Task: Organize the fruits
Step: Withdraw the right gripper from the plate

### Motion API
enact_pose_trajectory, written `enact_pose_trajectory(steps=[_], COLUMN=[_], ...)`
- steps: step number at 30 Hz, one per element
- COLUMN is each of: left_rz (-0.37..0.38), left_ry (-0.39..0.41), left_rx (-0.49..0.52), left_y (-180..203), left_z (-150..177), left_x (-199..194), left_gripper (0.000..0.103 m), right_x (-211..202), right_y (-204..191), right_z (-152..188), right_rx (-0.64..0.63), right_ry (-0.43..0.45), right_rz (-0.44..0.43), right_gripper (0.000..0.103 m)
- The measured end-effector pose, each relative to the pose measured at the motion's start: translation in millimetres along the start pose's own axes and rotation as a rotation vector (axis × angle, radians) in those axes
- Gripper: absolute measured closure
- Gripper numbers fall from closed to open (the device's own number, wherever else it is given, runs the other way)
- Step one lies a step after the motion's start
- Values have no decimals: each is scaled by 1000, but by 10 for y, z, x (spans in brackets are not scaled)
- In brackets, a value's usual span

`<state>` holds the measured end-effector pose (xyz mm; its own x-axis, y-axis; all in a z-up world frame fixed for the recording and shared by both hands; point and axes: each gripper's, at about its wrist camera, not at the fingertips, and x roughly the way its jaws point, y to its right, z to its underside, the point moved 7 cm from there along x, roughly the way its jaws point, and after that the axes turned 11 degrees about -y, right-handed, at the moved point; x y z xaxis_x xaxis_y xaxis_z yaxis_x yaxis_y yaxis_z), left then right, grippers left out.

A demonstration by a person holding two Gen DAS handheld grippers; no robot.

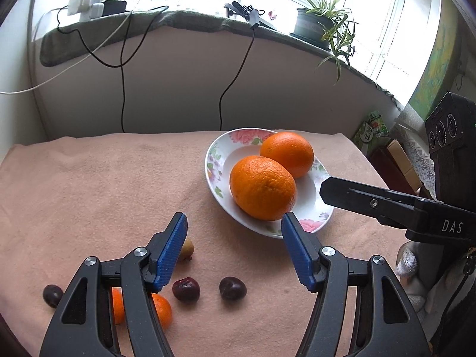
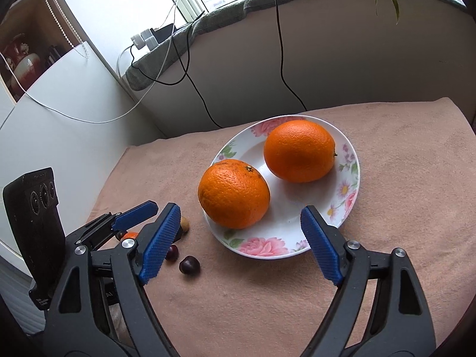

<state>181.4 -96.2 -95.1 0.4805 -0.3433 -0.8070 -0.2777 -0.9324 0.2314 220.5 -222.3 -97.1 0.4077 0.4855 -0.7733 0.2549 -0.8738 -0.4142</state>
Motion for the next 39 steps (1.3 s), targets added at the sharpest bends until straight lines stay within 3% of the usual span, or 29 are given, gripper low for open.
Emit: enact_pose_trajectory(steps=[8, 22, 39], left_rz=[-21, -75, -200], left_ry=[26, 77, 47], left_rx=[-15, -33, -179], left_y=[-29, -148, -820], left_z=[128, 370, 1022], left_x=[-179, -457, -707], left_gripper=[37, 24, 24], right_x=[-136, -224, -36], right_y=[-100, -300, -509], right_z=[150, 357, 657], right_rx=[-32, -85, -180], right_ry=[30, 61, 24], right_rz=[28, 76, 128], right_gripper=[17, 16, 16])
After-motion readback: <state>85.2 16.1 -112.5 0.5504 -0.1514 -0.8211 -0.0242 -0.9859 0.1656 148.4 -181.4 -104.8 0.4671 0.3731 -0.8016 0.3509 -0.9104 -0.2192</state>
